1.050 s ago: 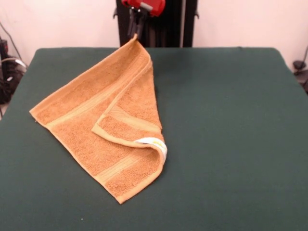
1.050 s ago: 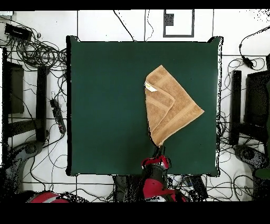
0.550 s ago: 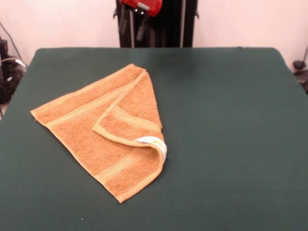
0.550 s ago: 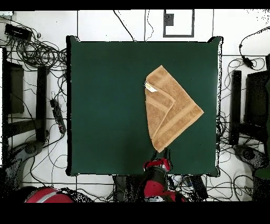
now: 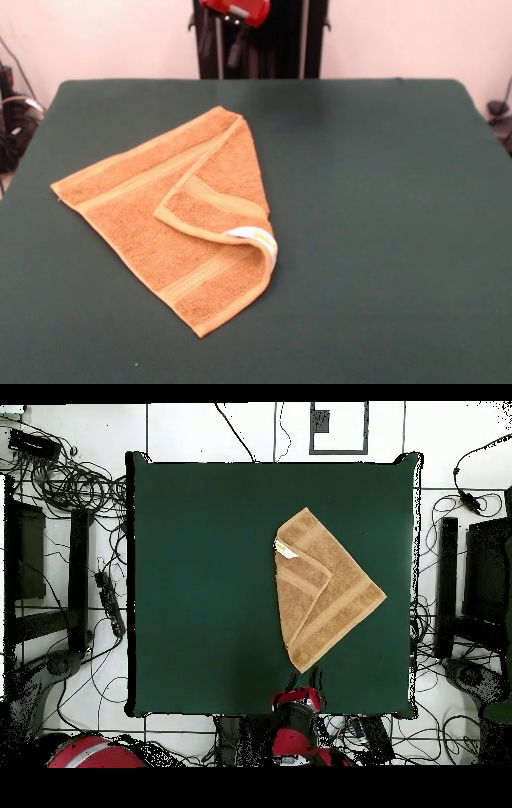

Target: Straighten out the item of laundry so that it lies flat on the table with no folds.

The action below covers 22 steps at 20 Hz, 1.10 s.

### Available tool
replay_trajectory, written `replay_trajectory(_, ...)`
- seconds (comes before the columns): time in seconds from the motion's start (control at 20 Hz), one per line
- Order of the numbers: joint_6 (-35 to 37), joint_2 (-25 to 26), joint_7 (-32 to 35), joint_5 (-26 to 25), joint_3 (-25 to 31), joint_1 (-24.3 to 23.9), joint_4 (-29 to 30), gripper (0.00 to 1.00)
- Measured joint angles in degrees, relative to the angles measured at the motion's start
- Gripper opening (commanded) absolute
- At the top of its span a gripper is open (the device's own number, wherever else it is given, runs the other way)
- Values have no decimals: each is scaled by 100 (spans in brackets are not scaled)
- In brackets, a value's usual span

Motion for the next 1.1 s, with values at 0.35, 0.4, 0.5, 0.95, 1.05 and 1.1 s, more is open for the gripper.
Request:
replay_trajectory(0.35, 1165, -1243, 0, -718, 169, 226, 4, 100)
replay_trajectory(0.4, 1351, -1385, 0, -790, 244, 205, 3, 100)
replay_trajectory(0.5, 1907, -1776, 0, -966, 519, 75, 4, 100)
replay_trajectory(0.95, 4919, -3399, 0, -1048, 3098, -1773, -29, 100)
replay_trajectory(1.05, 5261, -3512, 0, -941, 3464, -1981, -71, 100)
replay_trajectory(1.1, 5447, -3559, 0, -878, 3665, -2063, -122, 100)
